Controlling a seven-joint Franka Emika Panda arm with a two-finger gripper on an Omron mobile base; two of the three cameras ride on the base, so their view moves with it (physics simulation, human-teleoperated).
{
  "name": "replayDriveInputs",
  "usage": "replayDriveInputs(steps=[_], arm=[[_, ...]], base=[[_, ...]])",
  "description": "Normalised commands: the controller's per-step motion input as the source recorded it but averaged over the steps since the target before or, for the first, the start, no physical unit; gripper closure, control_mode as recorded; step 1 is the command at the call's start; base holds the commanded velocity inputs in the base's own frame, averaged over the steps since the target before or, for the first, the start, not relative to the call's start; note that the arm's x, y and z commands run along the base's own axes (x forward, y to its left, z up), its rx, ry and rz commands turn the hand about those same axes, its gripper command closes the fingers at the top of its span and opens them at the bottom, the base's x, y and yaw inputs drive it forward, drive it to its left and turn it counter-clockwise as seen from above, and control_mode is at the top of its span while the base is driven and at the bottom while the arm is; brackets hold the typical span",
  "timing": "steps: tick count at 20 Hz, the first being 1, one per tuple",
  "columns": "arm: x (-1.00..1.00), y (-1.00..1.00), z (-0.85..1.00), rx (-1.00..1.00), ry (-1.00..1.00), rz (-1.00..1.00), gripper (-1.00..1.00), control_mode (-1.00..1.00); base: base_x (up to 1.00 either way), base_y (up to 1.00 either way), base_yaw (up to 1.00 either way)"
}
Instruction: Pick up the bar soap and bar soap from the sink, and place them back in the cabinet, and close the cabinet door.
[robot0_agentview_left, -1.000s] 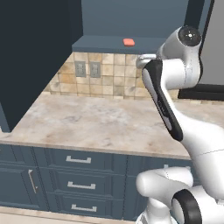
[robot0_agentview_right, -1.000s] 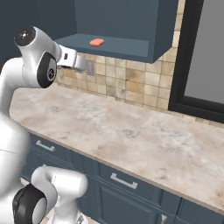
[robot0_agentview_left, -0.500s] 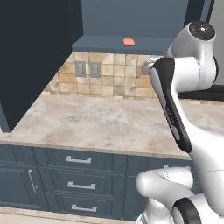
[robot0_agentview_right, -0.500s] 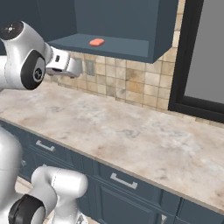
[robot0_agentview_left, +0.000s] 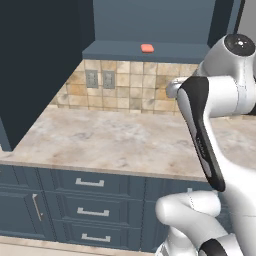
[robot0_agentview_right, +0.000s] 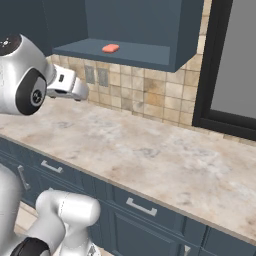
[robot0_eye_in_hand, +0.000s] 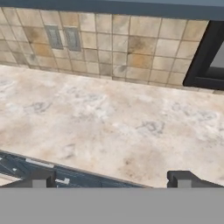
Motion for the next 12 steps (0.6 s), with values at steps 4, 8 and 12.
replayDriveInputs(steps=[4, 8, 12], arm=[[-0.3, 0.0, -0.22, 0.0, 0.02, 0.05, -1.0, -1.0], [-0.36, 0.0, -0.03, 0.0, 0.08, 0.06, -1.0, -1.0], [-0.46, 0.0, 0.0, 0.0, 0.11, 0.03, -1.0, -1.0]], base=[[0.0, 0.0, 0.0], [0.0, 0.0, 0.0], [0.0, 0.0, 0.0]])
